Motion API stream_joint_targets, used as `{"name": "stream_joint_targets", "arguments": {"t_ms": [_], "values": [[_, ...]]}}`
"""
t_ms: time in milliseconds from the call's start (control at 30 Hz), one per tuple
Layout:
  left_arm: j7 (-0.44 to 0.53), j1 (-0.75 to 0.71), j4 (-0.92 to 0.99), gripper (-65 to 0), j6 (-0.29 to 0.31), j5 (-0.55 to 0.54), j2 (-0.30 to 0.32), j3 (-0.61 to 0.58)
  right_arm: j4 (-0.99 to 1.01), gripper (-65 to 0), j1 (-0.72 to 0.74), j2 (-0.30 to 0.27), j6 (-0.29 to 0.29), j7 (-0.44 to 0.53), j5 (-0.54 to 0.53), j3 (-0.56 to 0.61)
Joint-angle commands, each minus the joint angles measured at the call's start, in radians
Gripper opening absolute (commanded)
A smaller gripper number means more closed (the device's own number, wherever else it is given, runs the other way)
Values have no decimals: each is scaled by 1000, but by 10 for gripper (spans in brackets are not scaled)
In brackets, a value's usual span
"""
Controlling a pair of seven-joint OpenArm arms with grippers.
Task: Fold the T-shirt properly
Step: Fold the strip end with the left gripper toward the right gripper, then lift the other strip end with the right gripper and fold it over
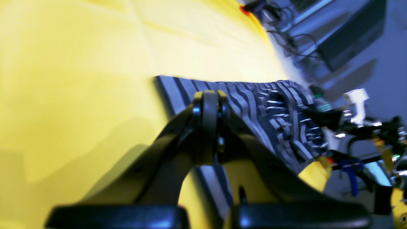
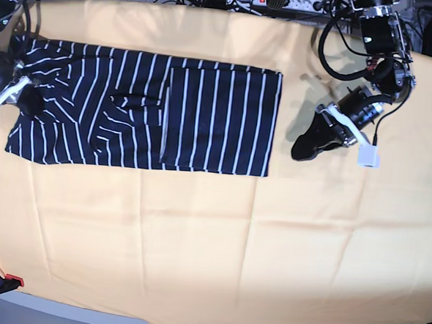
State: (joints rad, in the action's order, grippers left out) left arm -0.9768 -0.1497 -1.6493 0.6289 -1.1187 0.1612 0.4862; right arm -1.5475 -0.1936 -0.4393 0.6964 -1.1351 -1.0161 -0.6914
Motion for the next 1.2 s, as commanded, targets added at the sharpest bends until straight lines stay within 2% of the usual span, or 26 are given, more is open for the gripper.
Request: {"name": "stream_joint_targets", "arguments": {"t_ms": [0,67,233,300,367,433,633,733,900,1167], "values": [[3,12,-19,-650,7,-21,14,12,-35,-650,11,-43,2,24,-2,-16],[-3,11,-19,-650,7,-7,29,20,-81,-650,11,-68,-8,24,24,-22],[-3,11,-19,-650,7,54,57,20,-322,-650,0,-68,-156,23,82,-59],[0,11,-19,-650,7,68,58,20,-431,-650,-6,-40,-185,24,120,-69],[1,11,-19,-650,7,67,57,18,-528,-650,-8,14,-201,20,121,-69],[4,11,-19,-650,7,67,55,17,-601,-650,-20,77,-187,17,61,-68],[4,11,-19,-650,7,67,52,17,-664,-650,-48,243,-82,-67,-213,-38],[4,5,-19,-650,7,66,52,17,-664,-650,-47,292,-45,-71,-253,53],[4,-4,-19,-650,7,63,52,17,-660,-650,-38,366,2,-66,-203,275],[0,-8,-19,-650,6,59,53,17,-648,-650,-2,459,2,67,106,566]]}}
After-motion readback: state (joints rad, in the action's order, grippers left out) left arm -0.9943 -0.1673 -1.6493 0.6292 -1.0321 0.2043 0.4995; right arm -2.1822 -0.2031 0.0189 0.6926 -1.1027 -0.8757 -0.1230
